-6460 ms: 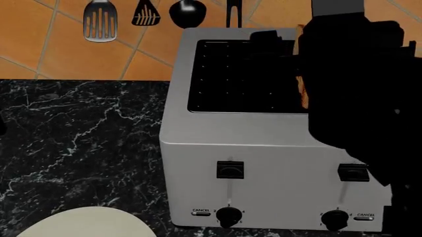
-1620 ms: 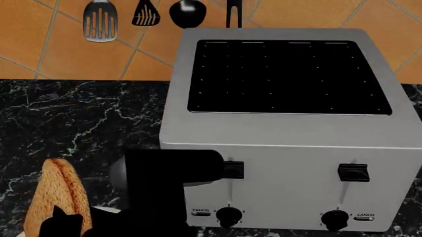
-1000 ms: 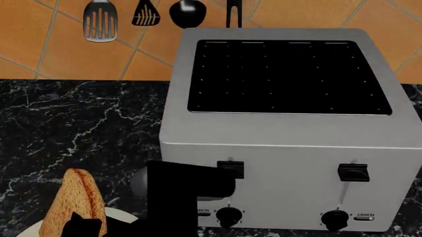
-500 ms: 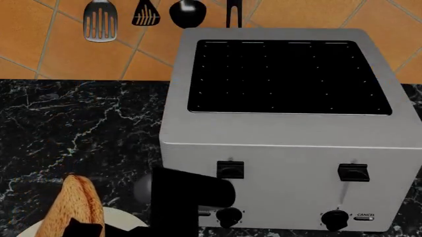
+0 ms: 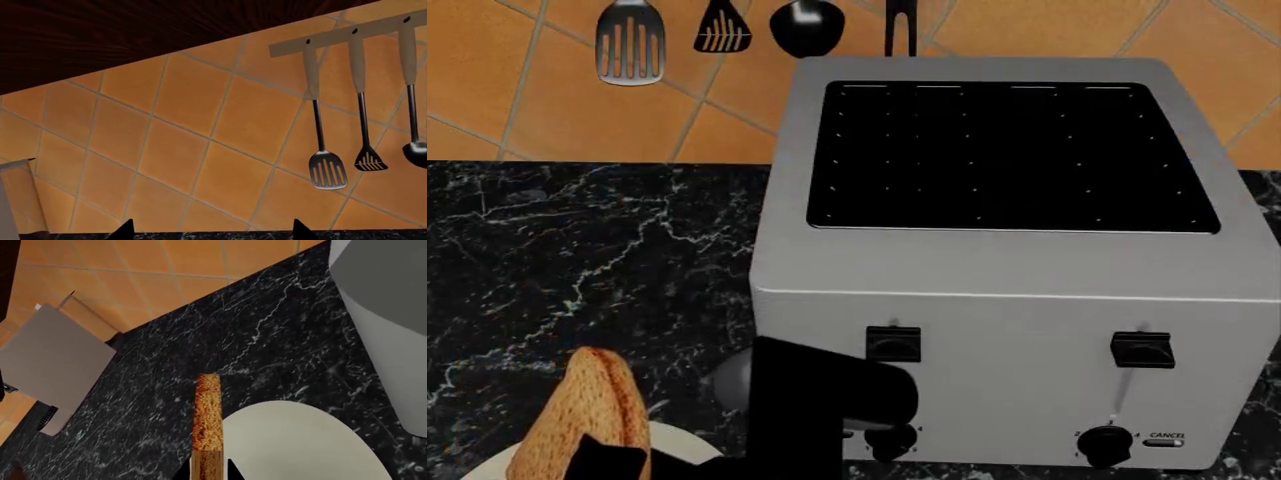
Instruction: Place the toasted item on a plate.
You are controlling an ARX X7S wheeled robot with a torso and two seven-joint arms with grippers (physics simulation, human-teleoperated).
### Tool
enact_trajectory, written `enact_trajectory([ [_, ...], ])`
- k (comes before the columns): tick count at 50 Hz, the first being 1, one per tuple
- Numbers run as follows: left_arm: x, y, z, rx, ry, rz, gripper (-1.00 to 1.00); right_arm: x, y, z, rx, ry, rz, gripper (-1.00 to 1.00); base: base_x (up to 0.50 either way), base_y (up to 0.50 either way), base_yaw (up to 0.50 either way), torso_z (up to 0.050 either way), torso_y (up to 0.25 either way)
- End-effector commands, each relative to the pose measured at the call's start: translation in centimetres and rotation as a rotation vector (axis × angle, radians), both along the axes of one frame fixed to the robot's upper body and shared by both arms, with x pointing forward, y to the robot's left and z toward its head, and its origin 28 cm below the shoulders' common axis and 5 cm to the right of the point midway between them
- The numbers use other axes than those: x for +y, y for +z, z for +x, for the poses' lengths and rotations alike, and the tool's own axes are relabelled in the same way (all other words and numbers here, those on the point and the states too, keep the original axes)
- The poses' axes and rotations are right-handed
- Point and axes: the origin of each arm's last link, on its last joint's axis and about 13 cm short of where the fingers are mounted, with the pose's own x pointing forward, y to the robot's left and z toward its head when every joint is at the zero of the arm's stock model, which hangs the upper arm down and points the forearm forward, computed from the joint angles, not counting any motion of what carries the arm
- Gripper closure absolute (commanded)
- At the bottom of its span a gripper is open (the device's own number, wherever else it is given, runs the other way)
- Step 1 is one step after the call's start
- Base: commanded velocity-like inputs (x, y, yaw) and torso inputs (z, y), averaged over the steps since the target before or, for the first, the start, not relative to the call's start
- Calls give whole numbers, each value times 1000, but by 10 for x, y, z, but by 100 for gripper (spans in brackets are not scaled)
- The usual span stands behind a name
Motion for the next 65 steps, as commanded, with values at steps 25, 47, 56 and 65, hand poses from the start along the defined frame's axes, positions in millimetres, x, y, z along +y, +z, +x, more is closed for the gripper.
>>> enact_trajectory([
  [25,-1,4,1,-3,-7,2,-100,-4,2,-4,-77,-21,-90,-100,4,-2,0,0,0],
  [47,0,5,1,-5,-8,-3,-100,0,25,-8,-233,-14,-147,-100,0,0,0,0,0],
  [56,-1,7,2,-7,-16,4,-100,-5,57,-16,-373,-6,-164,-100,0,0,0,0,0],
  [65,-1,6,0,-4,-13,4,-100,-22,79,7,-477,-110,-219,-100,0,0,0,0,0],
])
